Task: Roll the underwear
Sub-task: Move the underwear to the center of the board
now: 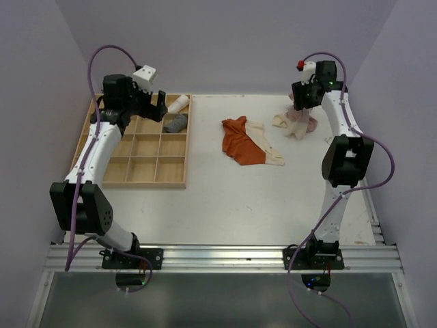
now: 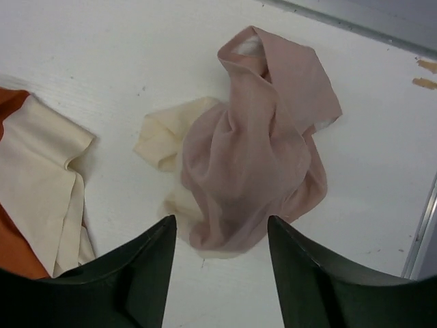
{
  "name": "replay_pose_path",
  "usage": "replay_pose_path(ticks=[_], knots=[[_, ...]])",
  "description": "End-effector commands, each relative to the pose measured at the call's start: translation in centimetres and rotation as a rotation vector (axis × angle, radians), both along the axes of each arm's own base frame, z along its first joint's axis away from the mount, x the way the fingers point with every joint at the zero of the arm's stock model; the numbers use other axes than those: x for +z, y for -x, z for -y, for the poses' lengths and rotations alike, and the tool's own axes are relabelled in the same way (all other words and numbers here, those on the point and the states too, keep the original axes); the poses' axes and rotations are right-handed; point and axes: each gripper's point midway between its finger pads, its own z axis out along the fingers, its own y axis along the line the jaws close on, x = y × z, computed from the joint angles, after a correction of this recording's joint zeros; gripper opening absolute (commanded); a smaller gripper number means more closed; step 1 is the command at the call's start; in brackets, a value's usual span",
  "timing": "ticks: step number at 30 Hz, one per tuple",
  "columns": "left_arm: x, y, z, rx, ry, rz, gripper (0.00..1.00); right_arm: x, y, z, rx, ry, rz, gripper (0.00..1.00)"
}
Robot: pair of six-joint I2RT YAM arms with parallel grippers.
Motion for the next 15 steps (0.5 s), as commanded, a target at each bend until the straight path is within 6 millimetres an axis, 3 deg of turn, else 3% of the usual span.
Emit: replay_pose_path(ticks=[1,2,3,4,5,7,8,9,10,11,12,13,14,15], knots=[[0.0,-0.6,6.9,-0.226,-0.026,0.09,0.98,1.3,0.4,-0.4,-0.003,0.007,0.007,0.61],[-1.3,-1.0,8.3,-0.264,-0.043,0.079,0.96,2.4,1.2,-0.8,0.008,-0.009,0.014,0.61],[-2.0,-0.9,9.8,-0.3,-0.049,0.073,0.94,1.4,2.5,-1.4,0.024,-0.033,-0.022,0.6],[-2.4,-0.7,12.5,-0.361,-0.053,0.079,0.91,1.5,3.2,-2.1,0.047,-0.069,-0.023,0.59],[-4.5,-1.0,14.0,-0.396,-0.063,0.046,0.86,2.3,4.0,-3.6,0.098,-0.126,-0.003,0.56],[-5.2,-0.4,18.8,-0.502,-0.059,0.048,0.8,2.1,7.0,-5.9,0.152,-0.194,-0.03,0.5],[-7.6,-0.5,20.4,-0.54,-0.062,0.008,0.75,2.0,7.9,-6.7,0.178,-0.232,-0.042,0.49],[-7.3,-0.8,22.2,-0.565,-0.06,0.025,0.73,0.9,9.6,-8.6,0.199,-0.258,-0.086,0.47],[-7.8,0.1,25.1,-0.617,-0.061,0.024,0.72,0.3,10.2,-9.1,0.201,-0.273,-0.107,0.42],[-10.4,0.1,26.7,-0.64,-0.064,-0.021,0.69,-1.1,11.3,-9.5,0.208,-0.301,-0.153,0.4],[-9.8,-0.4,28.3,-0.654,-0.063,0.003,0.67,-1.9,11.7,-9.6,0.195,-0.312,-0.181,0.38],[-10.5,0.5,30.5,-0.686,-0.064,-0.007,0.65,-2.6,12.1,-9.6,0.189,-0.316,-0.204,0.35],[-13.0,0.5,31.7,-0.686,-0.061,-0.059,0.62,-3.9,12.8,-9.6,0.178,-0.32,-0.242,0.33],[-12.3,0.3,33.5,-0.699,-0.047,-0.041,0.61,-4.6,13.0,-9.3,0.166,-0.315,-0.257,0.31]])
